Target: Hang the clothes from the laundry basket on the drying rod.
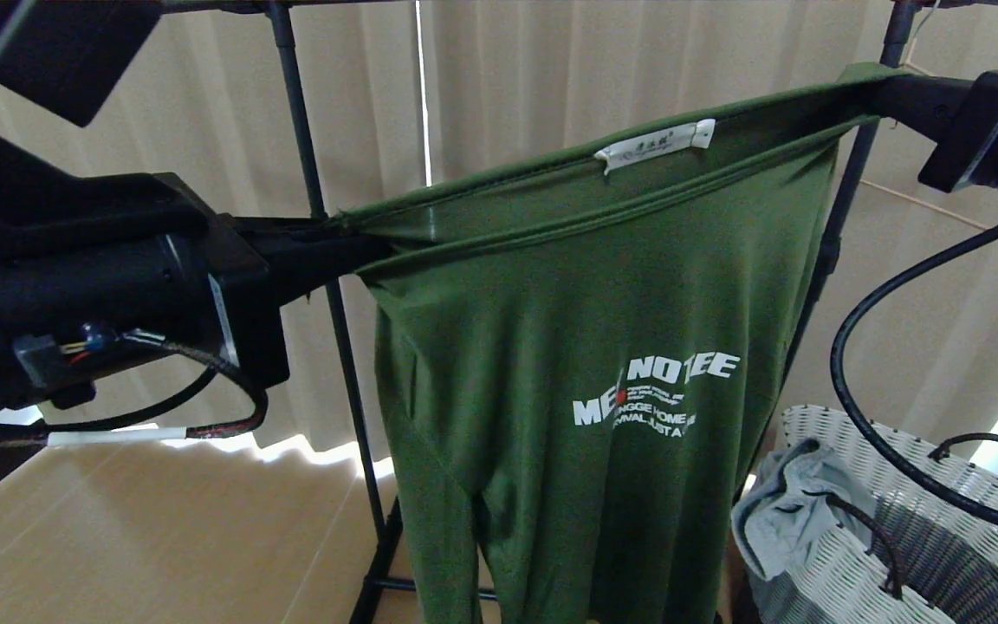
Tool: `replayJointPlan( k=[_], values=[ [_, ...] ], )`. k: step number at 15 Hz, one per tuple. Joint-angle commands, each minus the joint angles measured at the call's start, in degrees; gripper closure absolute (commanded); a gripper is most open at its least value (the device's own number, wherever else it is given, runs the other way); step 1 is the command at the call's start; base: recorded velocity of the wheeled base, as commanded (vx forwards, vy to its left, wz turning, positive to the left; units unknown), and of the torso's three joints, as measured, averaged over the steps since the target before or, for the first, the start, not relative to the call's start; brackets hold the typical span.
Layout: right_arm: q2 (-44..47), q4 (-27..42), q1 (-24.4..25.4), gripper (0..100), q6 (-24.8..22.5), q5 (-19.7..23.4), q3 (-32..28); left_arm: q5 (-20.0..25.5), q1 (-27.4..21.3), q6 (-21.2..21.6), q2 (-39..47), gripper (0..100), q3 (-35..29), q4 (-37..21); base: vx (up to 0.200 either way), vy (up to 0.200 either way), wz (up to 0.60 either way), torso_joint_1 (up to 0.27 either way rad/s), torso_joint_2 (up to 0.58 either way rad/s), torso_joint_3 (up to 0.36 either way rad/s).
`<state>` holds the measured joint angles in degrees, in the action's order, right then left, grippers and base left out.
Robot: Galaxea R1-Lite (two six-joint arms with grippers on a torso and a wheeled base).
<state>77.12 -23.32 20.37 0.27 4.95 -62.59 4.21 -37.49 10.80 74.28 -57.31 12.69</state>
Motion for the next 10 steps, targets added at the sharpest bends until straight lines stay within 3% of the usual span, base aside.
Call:
replayJointPlan(
  k=[1, 2, 6, 8, 10],
  values=[
    [-3.2, 1.5, -0.1, 100, 0.0, 0.0, 0.0, -4.1, 0.4, 0.7, 3.2, 100, -3.3, 0.1, 0.0, 0.0, 0.0, 0.0, 0.0, 0.0],
    [-4.9, 3.8, -0.1, 100, 0.0, 0.0, 0.0, -6.2, 0.4, 0.7, 5.4, 100, -6.3, 0.4, 0.0, 0.0, 0.0, 0.0, 0.0, 0.0],
    [-11.7, 9.5, -0.1, 100, -0.1, 0.3, 4.1, -7.5, 0.7, 0.4, 12.2, 100, -17.7, 0.6, 0.0, 0.0, 0.0, 0.0, 0.0, 0.0],
    [-13.4, 10.0, 0.0, 100, -0.3, 0.6, 8.3, -9.7, 0.7, 0.1, 14.3, 100, -19.0, 1.2, 0.0, 0.0, 0.0, 0.0, 0.0, 0.0],
    [-13.4, 9.8, 0.0, 100, -0.3, 1.6, 8.8, -12.3, 0.7, -0.3, 16.0, 100, -17.1, 3.7, 0.0, 0.0, 0.0, 0.0, 0.0, 0.0]
  ],
)
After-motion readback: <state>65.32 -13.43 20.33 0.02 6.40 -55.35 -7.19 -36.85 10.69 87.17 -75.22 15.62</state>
